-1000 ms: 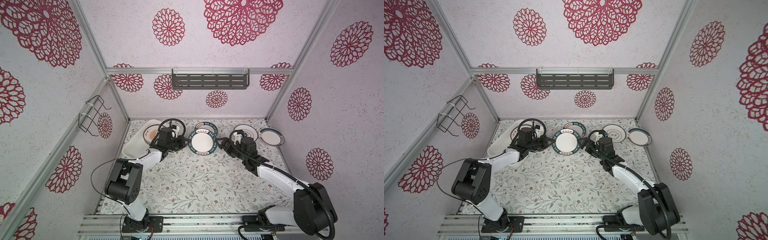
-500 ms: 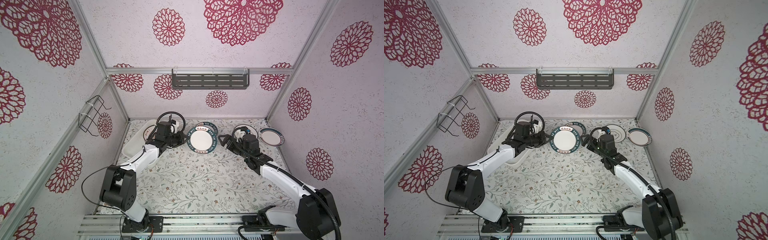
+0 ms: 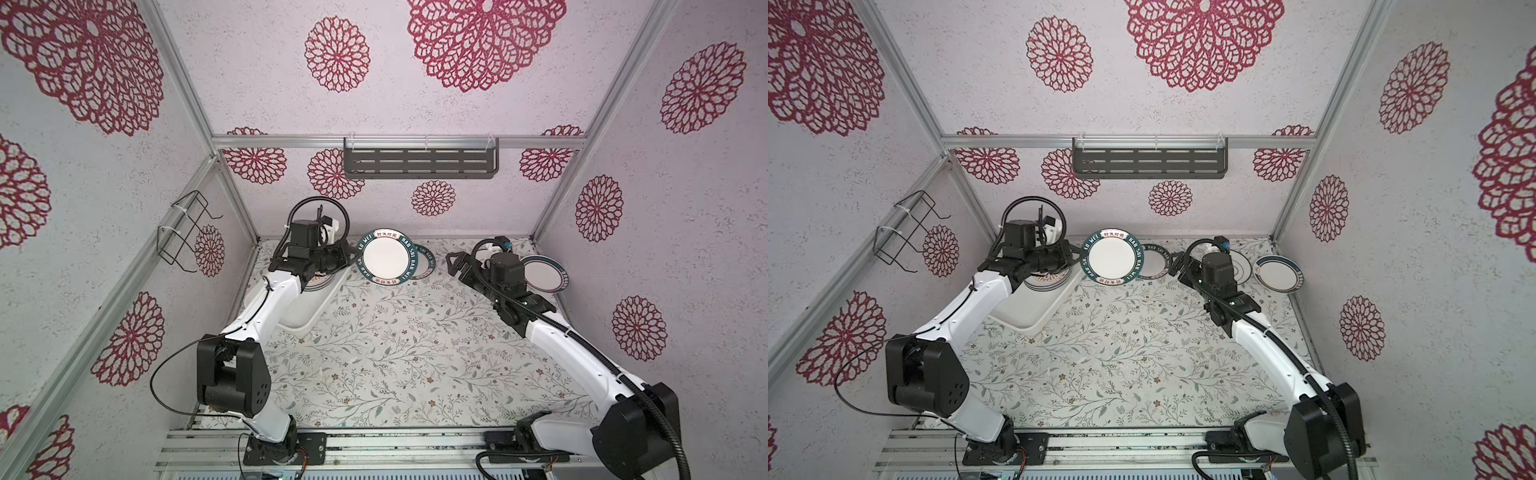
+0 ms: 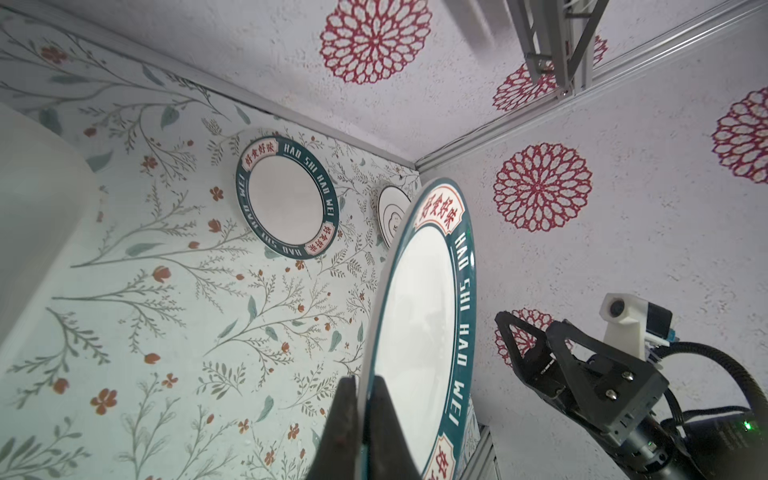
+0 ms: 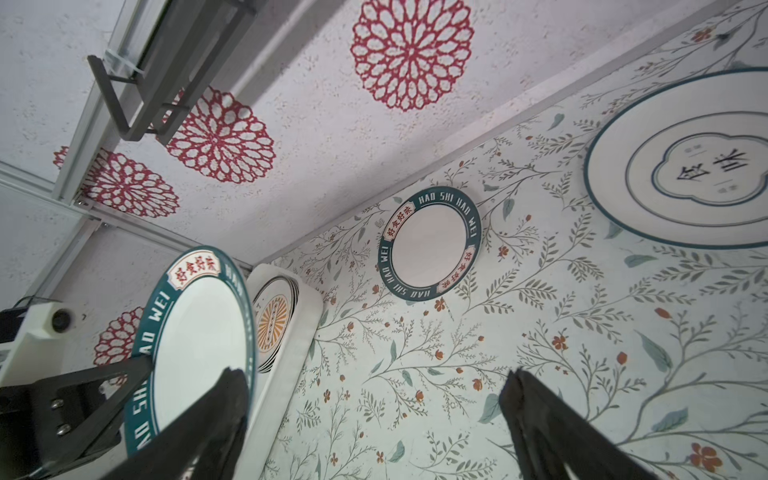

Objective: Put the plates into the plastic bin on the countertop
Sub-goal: 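Carry the green-rimmed plate toward the bin with the left gripper while the right draws back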

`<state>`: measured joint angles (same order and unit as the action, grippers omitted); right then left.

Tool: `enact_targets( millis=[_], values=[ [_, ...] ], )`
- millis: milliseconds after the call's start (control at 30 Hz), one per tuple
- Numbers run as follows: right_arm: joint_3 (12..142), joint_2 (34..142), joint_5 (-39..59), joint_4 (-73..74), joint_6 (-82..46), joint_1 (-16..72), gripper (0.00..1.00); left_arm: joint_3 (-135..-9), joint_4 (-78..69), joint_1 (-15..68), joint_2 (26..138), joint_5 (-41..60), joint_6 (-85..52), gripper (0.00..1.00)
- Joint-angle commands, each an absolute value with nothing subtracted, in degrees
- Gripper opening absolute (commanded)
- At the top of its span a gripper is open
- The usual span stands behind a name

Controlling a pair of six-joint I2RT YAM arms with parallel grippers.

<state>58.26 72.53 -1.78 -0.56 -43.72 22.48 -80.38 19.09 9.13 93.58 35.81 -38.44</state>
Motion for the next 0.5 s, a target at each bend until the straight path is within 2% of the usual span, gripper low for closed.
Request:
enact_targets(
  millis=[0,233,467],
  values=[
    [59.3,71.1,-6.8,-0.5,-45.6,22.2,0.99,-83.7,22.7,6.7,95.5,39.1,-34.8,0.03],
    [58.6,72.2,-8.9,1.7,-49.0,22.2,0.99,-80.5,22.1,-0.4,92.8,41.6,-34.7,0.03],
    [60.0,74.5,-8.8,2.5,-49.7,22.5,0.99,-79.1,24.3,-2.8,90.6,37.7,-31.8,0.04]
  ],
)
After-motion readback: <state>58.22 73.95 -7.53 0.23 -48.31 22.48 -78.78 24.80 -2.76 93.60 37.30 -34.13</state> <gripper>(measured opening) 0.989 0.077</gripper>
